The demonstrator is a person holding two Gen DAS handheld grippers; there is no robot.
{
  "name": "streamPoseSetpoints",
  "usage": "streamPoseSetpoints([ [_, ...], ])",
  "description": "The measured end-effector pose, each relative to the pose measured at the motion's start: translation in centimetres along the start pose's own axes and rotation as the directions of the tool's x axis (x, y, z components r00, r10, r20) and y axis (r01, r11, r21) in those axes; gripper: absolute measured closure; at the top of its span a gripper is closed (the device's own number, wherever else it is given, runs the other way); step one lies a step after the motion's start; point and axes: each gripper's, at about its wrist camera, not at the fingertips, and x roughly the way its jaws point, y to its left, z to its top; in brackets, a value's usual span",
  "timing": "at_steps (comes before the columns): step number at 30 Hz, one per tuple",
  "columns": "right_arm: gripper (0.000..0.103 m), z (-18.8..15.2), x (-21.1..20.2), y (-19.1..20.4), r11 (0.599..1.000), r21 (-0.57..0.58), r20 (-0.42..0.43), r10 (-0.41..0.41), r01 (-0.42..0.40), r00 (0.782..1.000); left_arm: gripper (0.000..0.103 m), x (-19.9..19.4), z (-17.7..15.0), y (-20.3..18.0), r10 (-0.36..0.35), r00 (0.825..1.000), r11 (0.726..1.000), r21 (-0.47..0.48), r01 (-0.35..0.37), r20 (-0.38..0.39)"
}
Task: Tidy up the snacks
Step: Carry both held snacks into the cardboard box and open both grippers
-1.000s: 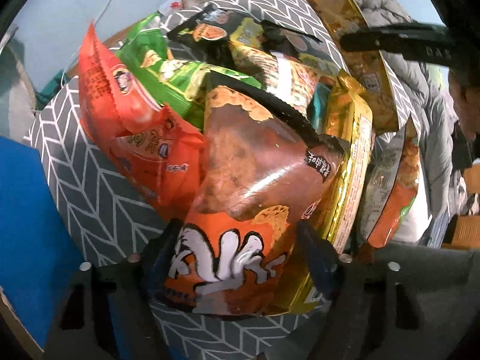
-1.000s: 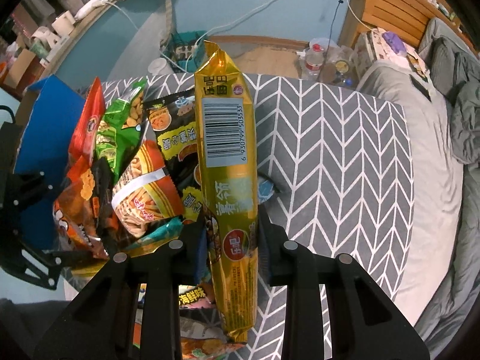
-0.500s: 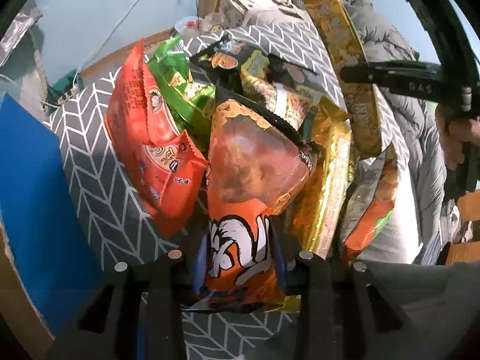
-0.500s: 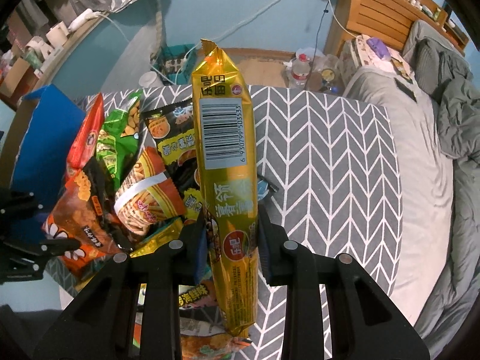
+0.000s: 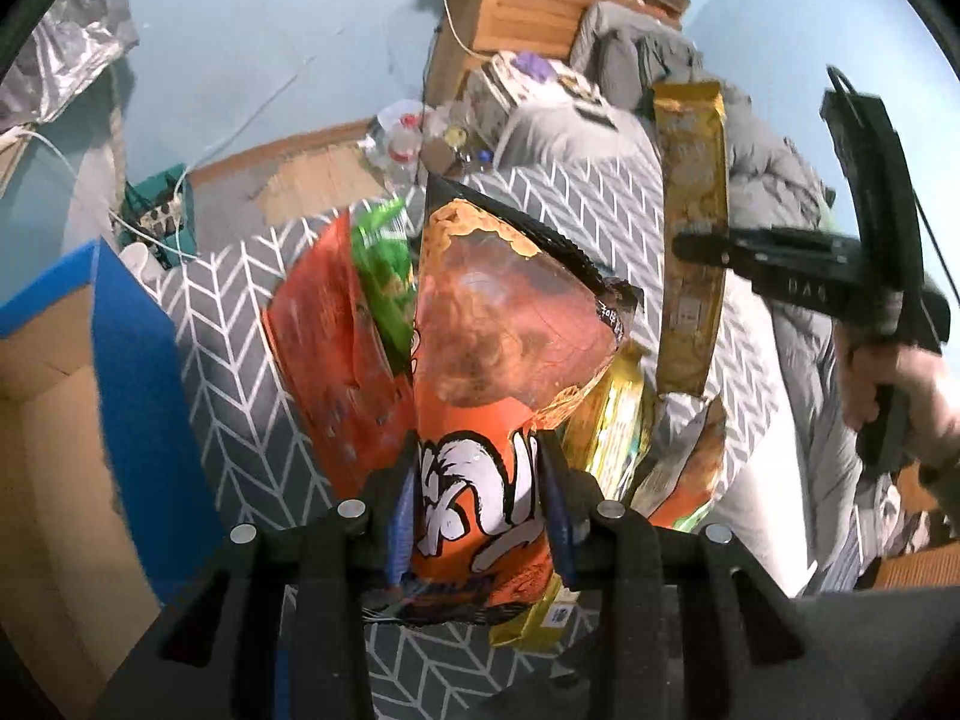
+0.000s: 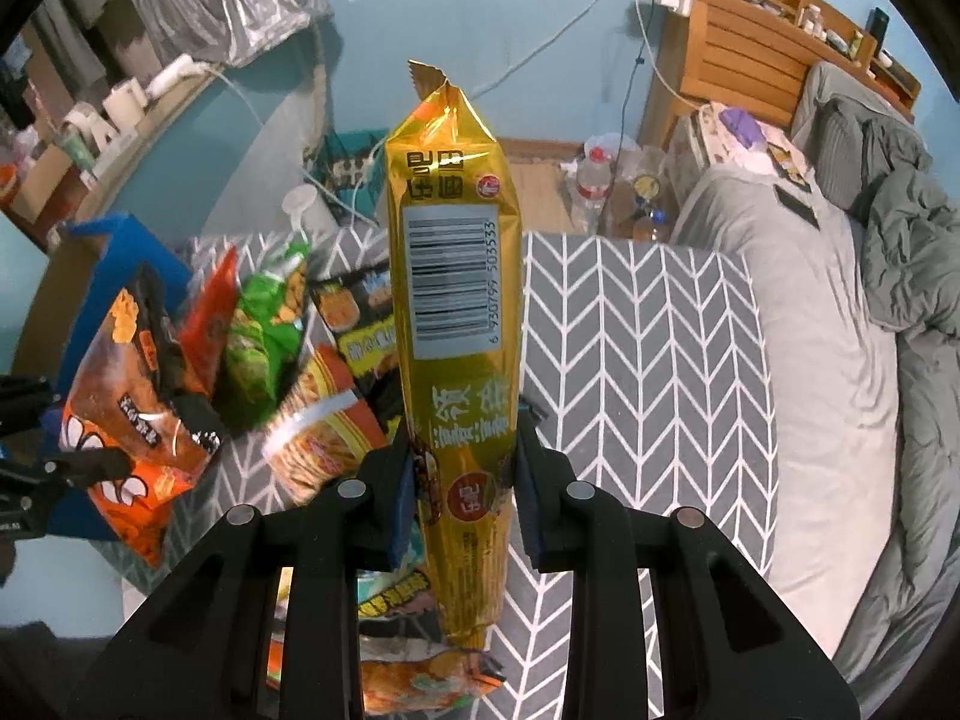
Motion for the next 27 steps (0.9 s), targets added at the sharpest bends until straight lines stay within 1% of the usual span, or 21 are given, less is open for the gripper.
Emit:
streamPoseSetpoints([
  [5, 0.076, 0.8, -1.3, 0.6, 1.0, 0.012, 0.034, 0.022, -0.022, 0.999, 0.067, -1.6, 0.8, 0.1, -0.002, 0.999, 0.999, -0.038, 0.004, 0.052],
  [13, 0.076, 2.1, -3.0, 2.5, 0.998, 0.005, 0.047, 0.068, -0.068, 0.997, 0.067, -3.5, 0.9, 1.1, 0.02, 0.994, 0.993, -0.115, -0.007, 0.112],
  [16, 0.076, 2.8, -3.6, 3.7, 0.996, -0.014, 0.047, 0.087, -0.087, 0.995, 0.067, -4.6, 1.0, 1.6, 0.032, 0.992, 0.991, -0.137, -0.015, 0.124],
  [18, 0.076, 3.0, -3.8, 4.3, 0.995, -0.024, 0.048, 0.095, -0.094, 0.994, 0.067, -5.4, 1.0, 2.0, 0.056, 0.989, 0.988, -0.151, -0.036, 0.134],
  [20, 0.076, 3.4, -4.1, 5.1, 0.994, -0.034, 0.048, 0.108, -0.107, 0.993, 0.067, -6.5, 0.9, 2.4, 0.06, 0.986, 0.986, -0.165, -0.034, 0.155],
  [27, 0.076, 4.6, -4.9, 8.0, 0.985, -0.081, 0.051, 0.16, -0.155, 0.986, 0.067, -9.6, 0.2, 4.5, 0.101, 0.977, 0.971, -0.232, -0.055, 0.19],
])
